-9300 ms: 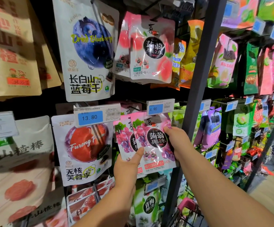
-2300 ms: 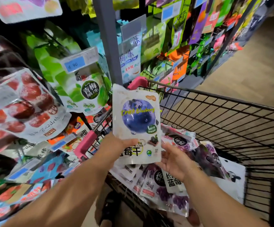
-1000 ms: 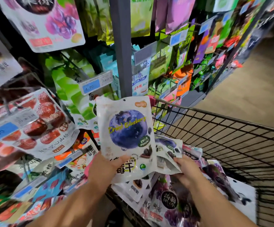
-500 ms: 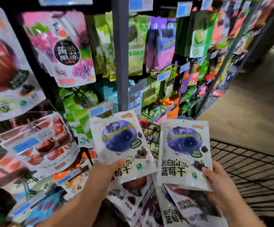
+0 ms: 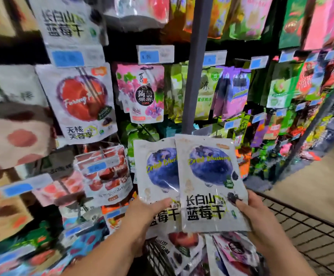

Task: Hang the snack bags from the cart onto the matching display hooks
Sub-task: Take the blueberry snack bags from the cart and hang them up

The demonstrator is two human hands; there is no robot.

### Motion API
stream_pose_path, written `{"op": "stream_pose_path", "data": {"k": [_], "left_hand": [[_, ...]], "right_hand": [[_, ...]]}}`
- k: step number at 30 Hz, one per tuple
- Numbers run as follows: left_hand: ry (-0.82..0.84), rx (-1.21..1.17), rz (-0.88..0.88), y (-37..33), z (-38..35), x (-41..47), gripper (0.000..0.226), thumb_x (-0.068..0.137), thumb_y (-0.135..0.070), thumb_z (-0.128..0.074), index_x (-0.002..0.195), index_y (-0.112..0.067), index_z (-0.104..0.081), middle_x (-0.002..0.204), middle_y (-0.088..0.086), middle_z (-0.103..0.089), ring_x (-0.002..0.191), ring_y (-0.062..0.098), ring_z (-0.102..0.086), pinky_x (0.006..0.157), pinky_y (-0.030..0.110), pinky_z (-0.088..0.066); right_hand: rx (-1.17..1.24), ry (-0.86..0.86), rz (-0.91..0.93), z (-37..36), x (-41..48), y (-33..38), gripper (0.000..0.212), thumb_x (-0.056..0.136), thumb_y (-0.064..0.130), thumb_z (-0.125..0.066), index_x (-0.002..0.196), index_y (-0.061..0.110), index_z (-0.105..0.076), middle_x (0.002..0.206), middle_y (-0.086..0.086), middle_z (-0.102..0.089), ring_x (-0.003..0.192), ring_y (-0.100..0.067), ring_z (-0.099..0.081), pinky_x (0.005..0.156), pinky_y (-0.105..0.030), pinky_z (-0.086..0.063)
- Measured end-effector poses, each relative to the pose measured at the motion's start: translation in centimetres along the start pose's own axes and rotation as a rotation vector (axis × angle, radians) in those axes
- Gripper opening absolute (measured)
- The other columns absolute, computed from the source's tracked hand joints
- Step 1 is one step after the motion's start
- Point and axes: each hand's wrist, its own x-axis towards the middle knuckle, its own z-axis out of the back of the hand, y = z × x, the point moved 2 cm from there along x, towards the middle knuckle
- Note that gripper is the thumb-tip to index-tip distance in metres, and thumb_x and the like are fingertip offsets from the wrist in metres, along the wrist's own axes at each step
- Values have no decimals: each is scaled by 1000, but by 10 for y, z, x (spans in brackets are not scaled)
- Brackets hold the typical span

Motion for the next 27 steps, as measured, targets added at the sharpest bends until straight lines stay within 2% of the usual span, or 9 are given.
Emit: {"op": "stream_pose_path", "data": {"k": [4,7,11,18,19,21,22,24,27], "left_hand": [[-85,-103,-27,-12,29,-15,60,58,-17,-86,115,-14,-65,108,3,-74,102,22,-69,101,41,-48],[-134,-147,-39,-18,49,-20,52,64,-18,-87,112,-15,-67,105,0,-75,100,20,-69,103,41,-45],[-163,-172,-109,-25,73,-24,72,45,-44,-90,111,-21,-68,109,-3,-74,105,20,-68,104,48,-44],[-150,-167,-233,-54,130,-39,81,55,-62,-84,125,-26,-62,120,-11,-68,116,10,-61,110,43,-38],[-158,-153,-253,-62,138,-45,77,62,-60,-81,127,-26,-60,121,-11,-68,115,4,-60,110,40,-37],[-214,-131,-271,-73,162,-53,45,85,-40,-70,124,-18,-60,108,-12,-66,96,-17,-54,97,22,-38],[-235,-121,-249,-75,173,-57,32,92,-28,-62,121,-15,-59,102,-12,-63,88,-14,-54,88,19,-40],[-276,-94,-221,-77,196,-66,30,93,-25,-59,121,-15,-59,103,-7,-67,94,5,-61,80,23,-47],[-317,-129,-242,-79,228,-79,52,72,-49,-79,116,-26,-64,119,-4,-69,118,16,-59,103,37,-42]], "right_hand": [[-53,46,-6,-37,6,-2,28,94,-1,-49,115,13,-62,100,-12,-75,80,-29,-73,62,-36,-58],[-87,94,-2,-66,7,0,31,95,-3,-47,119,12,-61,105,-13,-74,86,-32,-73,69,-39,-56],[-146,160,41,-102,7,5,35,97,-5,-42,115,18,-61,103,-4,-76,86,-24,-74,67,-35,-57],[-275,207,123,-172,1,10,27,98,1,-48,112,18,-63,108,-6,-73,94,-25,-72,80,-41,-55],[-275,231,128,-186,-1,10,26,98,2,-49,112,18,-63,109,-6,-73,94,-25,-72,78,-40,-57],[-288,270,136,-212,-4,10,24,98,3,-50,112,19,-62,108,-5,-73,92,-23,-72,73,-33,-58],[-297,296,139,-226,-6,8,25,98,4,-51,114,19,-62,110,-3,-73,94,-22,-72,74,-33,-58],[-317,341,143,-250,-10,2,29,98,4,-50,118,22,-61,112,1,-73,100,-22,-70,85,-39,-56],[-349,371,151,-281,-20,-6,29,97,2,-50,116,21,-60,110,0,-73,99,-21,-70,85,-39,-54]]}}
